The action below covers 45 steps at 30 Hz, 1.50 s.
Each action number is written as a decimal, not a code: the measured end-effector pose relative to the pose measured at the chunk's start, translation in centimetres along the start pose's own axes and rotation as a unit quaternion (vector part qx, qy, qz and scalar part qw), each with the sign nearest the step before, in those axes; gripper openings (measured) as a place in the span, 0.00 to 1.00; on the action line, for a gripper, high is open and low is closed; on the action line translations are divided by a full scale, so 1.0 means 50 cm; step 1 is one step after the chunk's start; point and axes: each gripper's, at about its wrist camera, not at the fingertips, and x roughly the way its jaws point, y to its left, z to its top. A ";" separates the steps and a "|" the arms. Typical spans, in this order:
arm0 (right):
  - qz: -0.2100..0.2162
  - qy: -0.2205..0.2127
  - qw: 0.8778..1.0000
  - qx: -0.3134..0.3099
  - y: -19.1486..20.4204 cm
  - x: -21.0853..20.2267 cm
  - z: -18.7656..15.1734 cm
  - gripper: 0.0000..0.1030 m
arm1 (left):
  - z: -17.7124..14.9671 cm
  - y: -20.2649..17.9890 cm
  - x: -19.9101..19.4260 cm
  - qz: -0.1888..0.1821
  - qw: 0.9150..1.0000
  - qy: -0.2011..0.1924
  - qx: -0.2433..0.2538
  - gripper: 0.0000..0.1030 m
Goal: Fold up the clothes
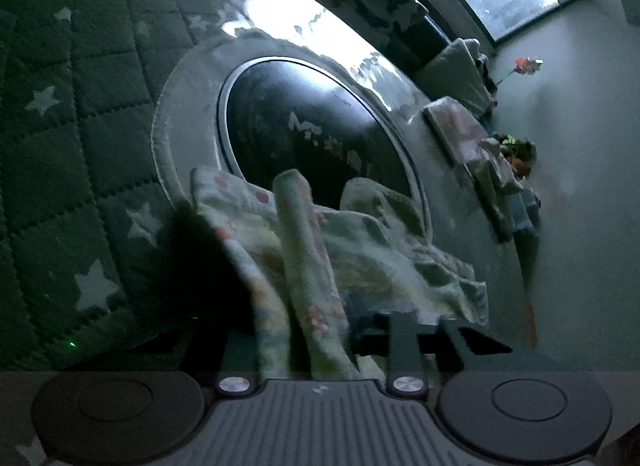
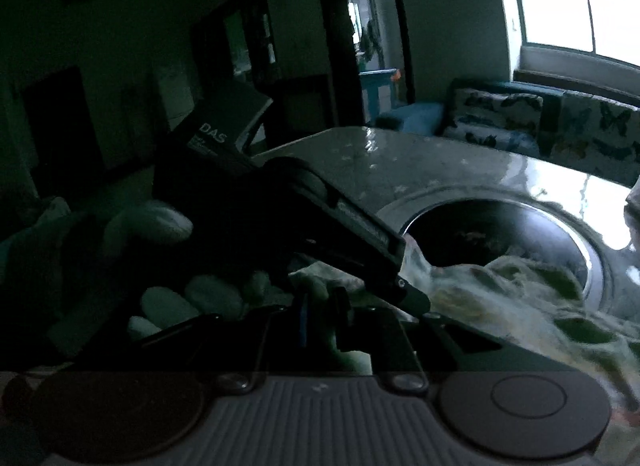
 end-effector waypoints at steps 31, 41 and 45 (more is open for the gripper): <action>-0.250 -0.007 0.941 0.230 -0.355 -0.137 -0.118 0.50 | -0.020 -0.078 0.008 0.107 0.979 -0.040 0.167 0.16; -0.227 -0.003 0.941 0.253 -0.365 -0.121 -0.131 0.37 | -0.008 -0.083 0.024 0.120 0.976 -0.032 0.177 0.17; -0.204 -0.002 0.941 0.270 -0.364 -0.122 -0.130 0.24 | -0.007 -0.090 0.028 0.127 0.974 -0.032 0.186 0.17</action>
